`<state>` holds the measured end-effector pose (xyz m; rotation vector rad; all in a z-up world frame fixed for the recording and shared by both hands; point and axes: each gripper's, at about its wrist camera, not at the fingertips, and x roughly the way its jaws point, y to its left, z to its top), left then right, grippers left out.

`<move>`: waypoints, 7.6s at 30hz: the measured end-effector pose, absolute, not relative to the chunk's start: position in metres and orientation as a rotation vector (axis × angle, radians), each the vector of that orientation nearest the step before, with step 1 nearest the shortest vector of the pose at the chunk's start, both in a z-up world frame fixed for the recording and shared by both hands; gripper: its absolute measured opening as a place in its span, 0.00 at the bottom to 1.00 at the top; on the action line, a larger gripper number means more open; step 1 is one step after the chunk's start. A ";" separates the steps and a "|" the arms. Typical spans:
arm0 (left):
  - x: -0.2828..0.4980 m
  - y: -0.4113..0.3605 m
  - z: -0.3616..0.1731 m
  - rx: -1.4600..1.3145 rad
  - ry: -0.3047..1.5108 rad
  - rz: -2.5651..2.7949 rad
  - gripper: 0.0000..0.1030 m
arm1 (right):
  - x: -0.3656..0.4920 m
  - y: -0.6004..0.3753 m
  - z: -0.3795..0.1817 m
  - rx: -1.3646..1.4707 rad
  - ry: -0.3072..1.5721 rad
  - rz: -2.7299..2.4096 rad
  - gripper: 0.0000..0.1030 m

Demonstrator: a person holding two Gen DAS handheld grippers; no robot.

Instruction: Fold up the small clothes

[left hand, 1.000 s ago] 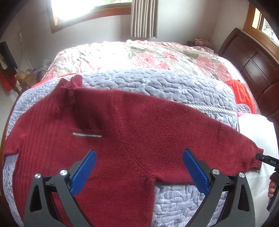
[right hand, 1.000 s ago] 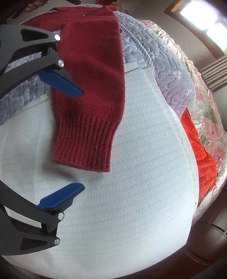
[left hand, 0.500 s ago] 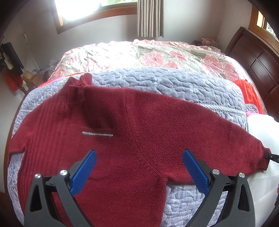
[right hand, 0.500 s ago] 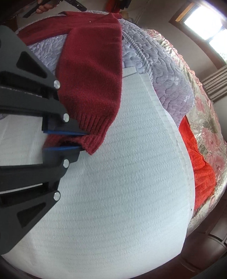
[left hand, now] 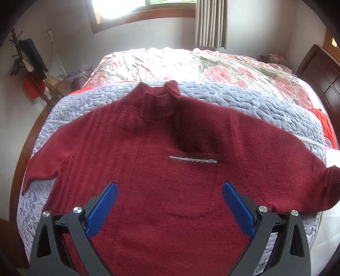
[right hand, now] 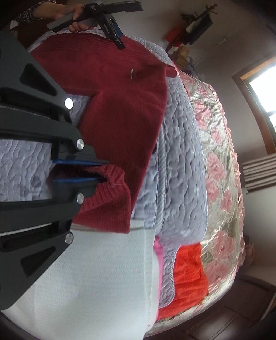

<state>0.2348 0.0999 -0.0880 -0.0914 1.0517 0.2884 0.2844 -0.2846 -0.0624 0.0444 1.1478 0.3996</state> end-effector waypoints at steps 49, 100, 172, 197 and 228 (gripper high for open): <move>0.285 0.045 -0.150 -0.370 1.201 -0.037 0.16 | 0.242 -0.223 -0.102 0.130 1.195 0.413 0.35; 0.239 0.280 -0.181 -0.589 1.193 0.293 0.30 | 0.282 -0.105 -0.146 0.079 1.351 0.452 0.24; -0.008 0.681 -0.229 -1.284 0.963 0.739 0.64 | 0.241 0.131 -0.121 -0.196 1.327 0.470 0.40; 0.095 0.561 -0.093 -0.732 0.685 0.518 0.06 | 0.250 0.071 -0.121 -0.155 1.291 0.383 0.41; 0.218 0.247 -0.157 -0.419 1.045 -0.289 0.25 | 0.252 -0.018 -0.136 -0.021 1.319 0.344 0.43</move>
